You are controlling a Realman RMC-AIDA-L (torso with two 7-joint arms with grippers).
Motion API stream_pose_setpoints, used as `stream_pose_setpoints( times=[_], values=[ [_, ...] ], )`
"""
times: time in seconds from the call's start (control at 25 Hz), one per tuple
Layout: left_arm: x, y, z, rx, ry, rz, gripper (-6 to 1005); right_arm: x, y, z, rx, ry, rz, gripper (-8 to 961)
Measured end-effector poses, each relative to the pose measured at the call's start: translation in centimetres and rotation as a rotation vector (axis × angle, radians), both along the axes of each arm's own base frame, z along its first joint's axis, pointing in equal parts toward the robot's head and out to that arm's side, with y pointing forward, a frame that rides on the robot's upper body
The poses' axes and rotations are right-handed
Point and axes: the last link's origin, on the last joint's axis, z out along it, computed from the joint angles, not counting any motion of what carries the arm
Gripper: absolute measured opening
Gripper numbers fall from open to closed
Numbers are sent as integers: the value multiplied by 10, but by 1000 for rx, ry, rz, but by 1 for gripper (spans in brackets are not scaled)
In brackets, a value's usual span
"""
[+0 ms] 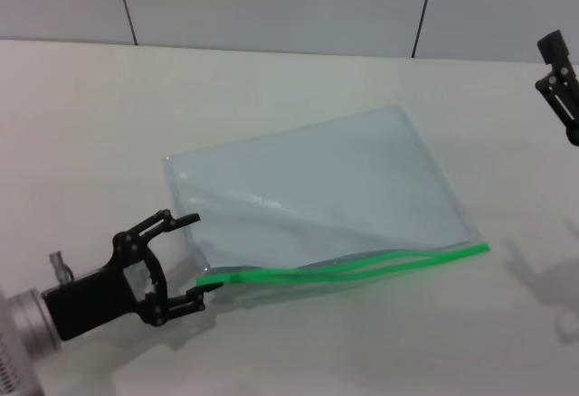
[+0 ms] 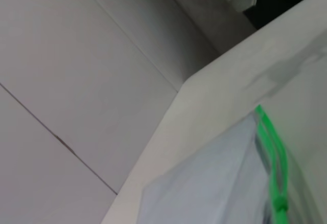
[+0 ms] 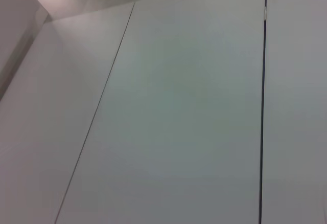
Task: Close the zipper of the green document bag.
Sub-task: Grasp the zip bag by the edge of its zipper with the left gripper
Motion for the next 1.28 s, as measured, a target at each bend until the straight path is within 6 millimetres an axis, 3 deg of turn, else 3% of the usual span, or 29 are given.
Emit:
stream_pose_setpoints(
  times=[0.24,0.92,1.16,1.28],
  values=[
    [4,21,-5,-10,66,-5,849,0,0,0,0,0,2,882],
    [18,47,-15,-45,117,-19,847,-3,1,-1,-6,4,12,882],
    [22,52,-18,-79,147,-46,791,-4,0,-3,-11,4,16,881],
    [22,53,-17,-77,150,-50,649,-5,0,-4,-20,-2,22,881]
  ],
)
